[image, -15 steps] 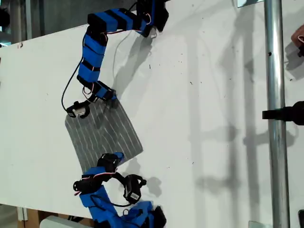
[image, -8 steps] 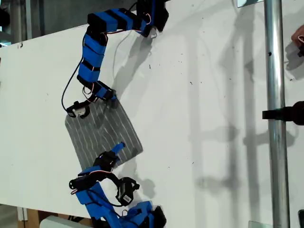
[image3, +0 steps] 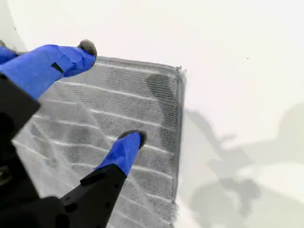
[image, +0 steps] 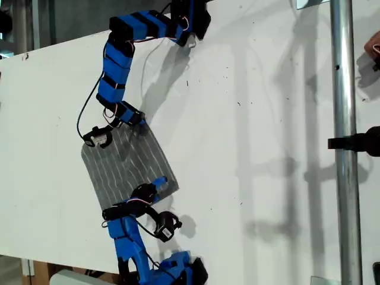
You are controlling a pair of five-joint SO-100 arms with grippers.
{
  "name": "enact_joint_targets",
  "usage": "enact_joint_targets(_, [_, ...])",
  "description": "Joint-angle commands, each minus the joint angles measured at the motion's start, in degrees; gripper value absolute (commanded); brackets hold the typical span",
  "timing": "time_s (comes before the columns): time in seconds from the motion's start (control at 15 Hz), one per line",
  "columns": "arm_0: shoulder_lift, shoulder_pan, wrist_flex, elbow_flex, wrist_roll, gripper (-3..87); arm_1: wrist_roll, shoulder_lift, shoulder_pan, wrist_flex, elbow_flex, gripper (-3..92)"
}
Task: Grasp corners of a towel and fold twice.
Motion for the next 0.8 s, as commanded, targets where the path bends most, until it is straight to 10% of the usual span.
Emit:
enact_joint_targets(0.0, [-2.6,-0.2,-4.3,1.1,-1.7,28.9,-0.3,1.6,-0.2,-0.3,0.4,-0.2])
enact_joint_targets(0.47, [-17.8,-2.5,-8.3,-1.4,-1.8,26.7,-0.6,2.4,-0.4,-0.9,1.3,-0.2])
enact_joint_targets(0.6, [-18.2,-3.3,-8.3,-2.2,-1.9,-0.1,-0.7,2.4,-0.4,-1.1,1.3,-0.2])
enact_joint_targets(0.73, [-18.4,-3.4,-8.5,-2.5,-2.3,-2.8,-0.7,2.4,-0.4,-1.1,1.3,-0.2])
